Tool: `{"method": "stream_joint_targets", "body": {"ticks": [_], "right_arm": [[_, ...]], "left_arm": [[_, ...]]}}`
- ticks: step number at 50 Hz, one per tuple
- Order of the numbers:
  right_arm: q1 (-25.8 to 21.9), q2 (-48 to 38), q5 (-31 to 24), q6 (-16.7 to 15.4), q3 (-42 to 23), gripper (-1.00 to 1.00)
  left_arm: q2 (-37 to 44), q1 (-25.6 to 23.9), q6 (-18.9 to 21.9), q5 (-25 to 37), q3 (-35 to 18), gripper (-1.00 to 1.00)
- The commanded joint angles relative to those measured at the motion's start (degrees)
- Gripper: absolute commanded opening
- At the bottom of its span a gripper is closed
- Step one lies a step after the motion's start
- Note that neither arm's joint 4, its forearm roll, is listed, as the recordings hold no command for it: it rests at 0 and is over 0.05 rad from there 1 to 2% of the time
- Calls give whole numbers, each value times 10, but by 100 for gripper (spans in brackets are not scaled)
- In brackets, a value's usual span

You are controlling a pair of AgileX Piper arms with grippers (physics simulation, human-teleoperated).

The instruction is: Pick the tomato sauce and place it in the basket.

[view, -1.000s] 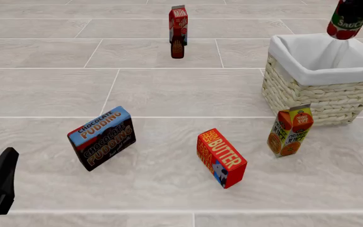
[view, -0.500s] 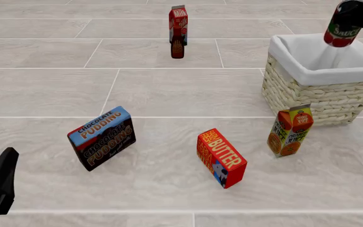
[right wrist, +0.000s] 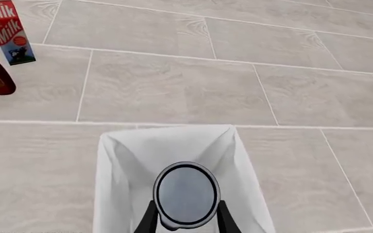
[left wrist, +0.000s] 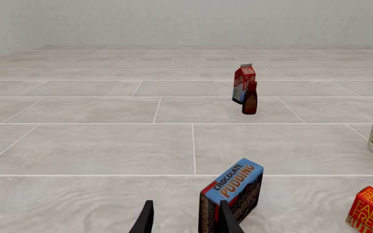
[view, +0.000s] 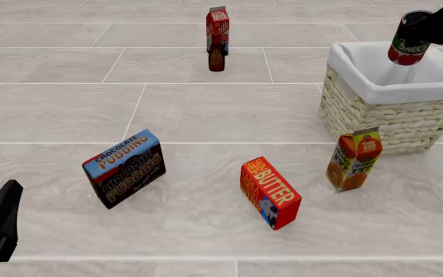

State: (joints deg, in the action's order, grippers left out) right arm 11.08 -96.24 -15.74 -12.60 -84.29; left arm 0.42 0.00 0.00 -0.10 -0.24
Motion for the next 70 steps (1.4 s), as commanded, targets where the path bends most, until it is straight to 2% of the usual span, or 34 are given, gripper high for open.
{"method": "stream_joint_targets", "body": {"ticks": [1, 70], "right_arm": [[-3, -10, 6, 12, 1, -100], [-8, -61, 32, 8, 7, -100]], "left_arm": [[0, 0, 0, 0, 0, 100], [0, 0, 0, 0, 0, 100]]}}
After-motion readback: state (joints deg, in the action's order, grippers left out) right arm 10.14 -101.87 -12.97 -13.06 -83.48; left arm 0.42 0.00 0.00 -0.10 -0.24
